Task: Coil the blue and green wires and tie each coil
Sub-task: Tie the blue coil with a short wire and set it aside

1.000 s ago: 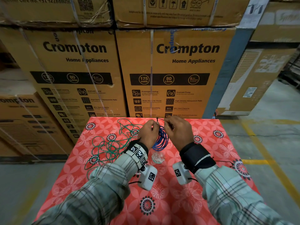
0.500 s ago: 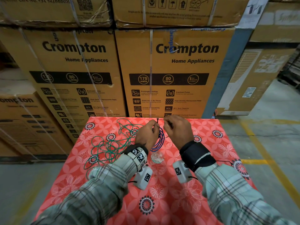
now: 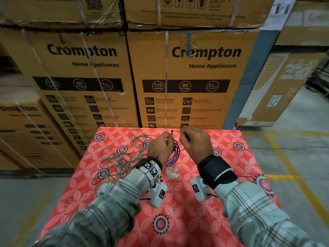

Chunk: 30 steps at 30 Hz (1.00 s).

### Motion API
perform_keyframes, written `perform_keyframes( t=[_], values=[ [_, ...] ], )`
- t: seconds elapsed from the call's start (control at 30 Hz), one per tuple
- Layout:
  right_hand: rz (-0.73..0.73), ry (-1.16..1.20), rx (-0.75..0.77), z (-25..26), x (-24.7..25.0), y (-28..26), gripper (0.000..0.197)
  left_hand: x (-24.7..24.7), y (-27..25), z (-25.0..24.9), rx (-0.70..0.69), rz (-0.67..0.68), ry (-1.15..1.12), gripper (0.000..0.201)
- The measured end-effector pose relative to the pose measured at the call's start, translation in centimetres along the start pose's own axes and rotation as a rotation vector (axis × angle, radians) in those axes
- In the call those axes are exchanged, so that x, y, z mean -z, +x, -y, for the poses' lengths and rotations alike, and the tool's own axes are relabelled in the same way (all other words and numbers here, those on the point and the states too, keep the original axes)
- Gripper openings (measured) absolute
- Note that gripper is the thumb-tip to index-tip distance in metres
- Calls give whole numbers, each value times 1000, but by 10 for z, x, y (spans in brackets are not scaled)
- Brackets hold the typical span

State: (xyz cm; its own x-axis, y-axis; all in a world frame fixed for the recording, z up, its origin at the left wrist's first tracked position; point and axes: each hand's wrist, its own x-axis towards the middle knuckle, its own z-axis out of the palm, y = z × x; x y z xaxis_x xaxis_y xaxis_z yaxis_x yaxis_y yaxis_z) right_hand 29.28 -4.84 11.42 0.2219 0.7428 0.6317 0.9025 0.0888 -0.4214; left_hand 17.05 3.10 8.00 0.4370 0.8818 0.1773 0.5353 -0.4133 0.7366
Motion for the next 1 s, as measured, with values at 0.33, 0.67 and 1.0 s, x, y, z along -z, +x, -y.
perform_keyframes(
  t=[0.33,0.67,1.0],
  values=[
    [13,-13,8,3,-1,0,6,0,-1,-2,-1,1,3,25],
    [41,-45,23,1,-2,2,7,1,-1,-1,-36,3,59,23],
    [123,-54,-2,-1,-9,9,11,1,-4,-6,-119,10,178,16]
  ],
)
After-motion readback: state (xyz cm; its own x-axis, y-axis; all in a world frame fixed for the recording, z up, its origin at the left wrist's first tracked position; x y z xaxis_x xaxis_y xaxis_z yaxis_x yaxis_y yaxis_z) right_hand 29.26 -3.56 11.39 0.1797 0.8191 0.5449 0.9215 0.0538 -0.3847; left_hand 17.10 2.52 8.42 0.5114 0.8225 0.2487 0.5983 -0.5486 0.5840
